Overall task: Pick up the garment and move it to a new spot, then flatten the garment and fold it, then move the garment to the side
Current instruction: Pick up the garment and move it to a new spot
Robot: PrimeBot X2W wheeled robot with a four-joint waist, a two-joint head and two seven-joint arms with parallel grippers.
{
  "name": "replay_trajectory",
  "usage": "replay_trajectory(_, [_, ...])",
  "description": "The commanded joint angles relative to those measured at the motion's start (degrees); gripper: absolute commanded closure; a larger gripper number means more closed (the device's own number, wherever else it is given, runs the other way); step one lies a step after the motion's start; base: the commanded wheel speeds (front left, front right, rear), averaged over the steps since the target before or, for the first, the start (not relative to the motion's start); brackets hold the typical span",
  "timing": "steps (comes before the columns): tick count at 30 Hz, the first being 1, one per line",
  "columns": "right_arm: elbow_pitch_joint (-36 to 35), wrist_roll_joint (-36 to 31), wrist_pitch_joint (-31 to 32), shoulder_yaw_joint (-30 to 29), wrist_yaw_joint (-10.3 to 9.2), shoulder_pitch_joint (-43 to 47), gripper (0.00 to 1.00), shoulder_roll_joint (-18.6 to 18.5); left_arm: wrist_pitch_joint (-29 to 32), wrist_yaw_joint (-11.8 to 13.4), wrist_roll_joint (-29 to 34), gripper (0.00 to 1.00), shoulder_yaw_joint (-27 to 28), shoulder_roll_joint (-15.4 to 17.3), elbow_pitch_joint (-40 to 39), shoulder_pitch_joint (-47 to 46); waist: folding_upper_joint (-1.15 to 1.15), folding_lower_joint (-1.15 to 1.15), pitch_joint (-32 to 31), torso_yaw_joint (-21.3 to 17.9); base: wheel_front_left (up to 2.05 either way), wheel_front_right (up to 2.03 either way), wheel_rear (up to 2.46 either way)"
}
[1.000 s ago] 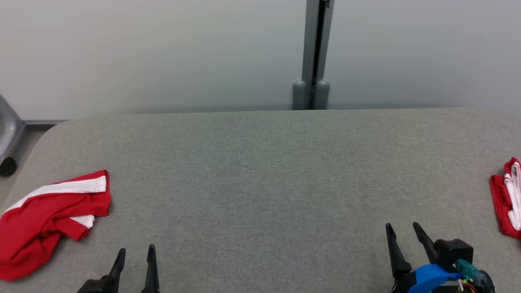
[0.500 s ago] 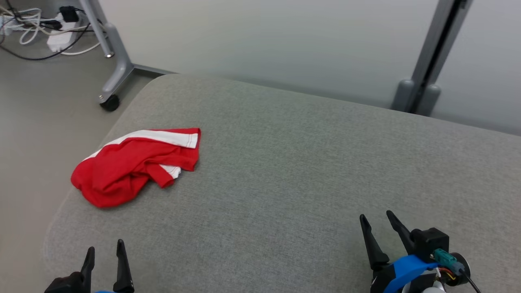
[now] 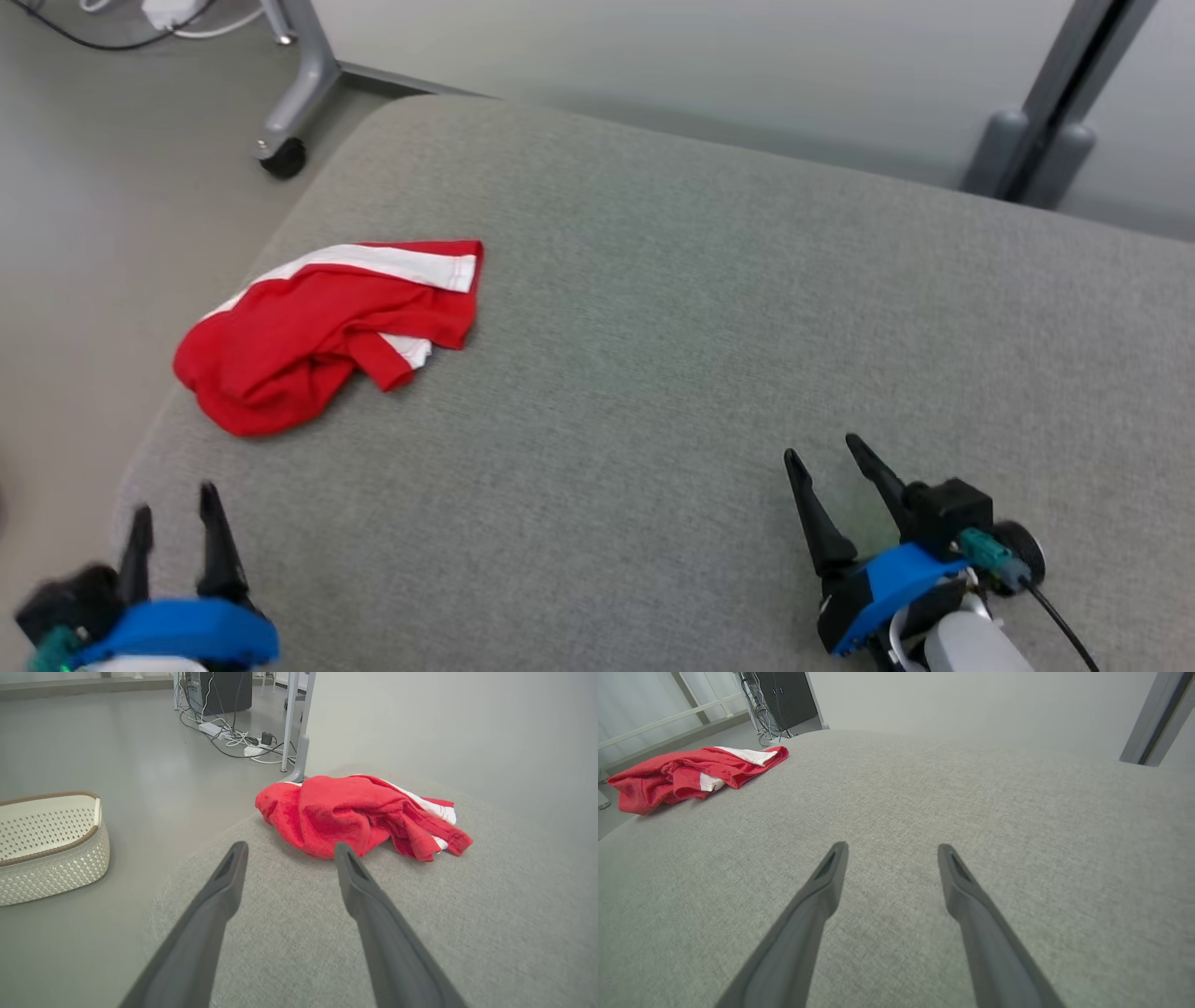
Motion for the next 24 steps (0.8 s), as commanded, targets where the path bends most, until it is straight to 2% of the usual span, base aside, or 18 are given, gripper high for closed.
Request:
replay_trajectory(1, [-0.62, -0.48, -0.19, 0.32, 0.00, -1.04, 0.00, -0.26, -0.14, 0.10, -1.14, 0.00, -0.13, 1.23, 0.32, -2.58, 0.00, -0.01, 0.88, -0.55, 0.00, 0.00, 0.00])
replay_trajectory(8, [-3.81, -2.17, -0.18, 1.40, 0.00, -4.42, 0.00, -0.24, -0.14, 0.10, -8.74, 0.00, -4.32, 9.48, 5.33, -13.63, 0.00, -0.01, 6.98, -4.59, 0.00, 0.00, 0.00])
replay_trajectory(15, [-6.55, -2.78, -0.17, 2.31, 0.00, -6.64, 0.00, -0.27, -0.14, 0.10, -17.65, 0.00, -13.13, 17.48, 13.87, -23.07, 0.00, -0.01, 12.48, -8.22, 0.00, 0.00, 0.00])
replay_trajectory(20, [-7.41, -2.93, -0.08, 2.47, -0.02, -7.63, 0.00, -0.41, 1.15, 0.10, -25.04, 0.00, -20.31, 20.62, 20.42, -27.00, 0.00, -0.01, 14.88, -10.66, 0.00, 0.00, 0.00])
replay_trajectory(24, [-7.76, -2.72, -0.06, 2.31, -0.02, -7.53, 0.00, -0.46, 5.45, 0.10, -29.94, 0.00, -24.81, 21.92, 24.45, -28.27, 0.00, -0.01, 15.35, -12.23, 0.00, 0.00, 0.00])
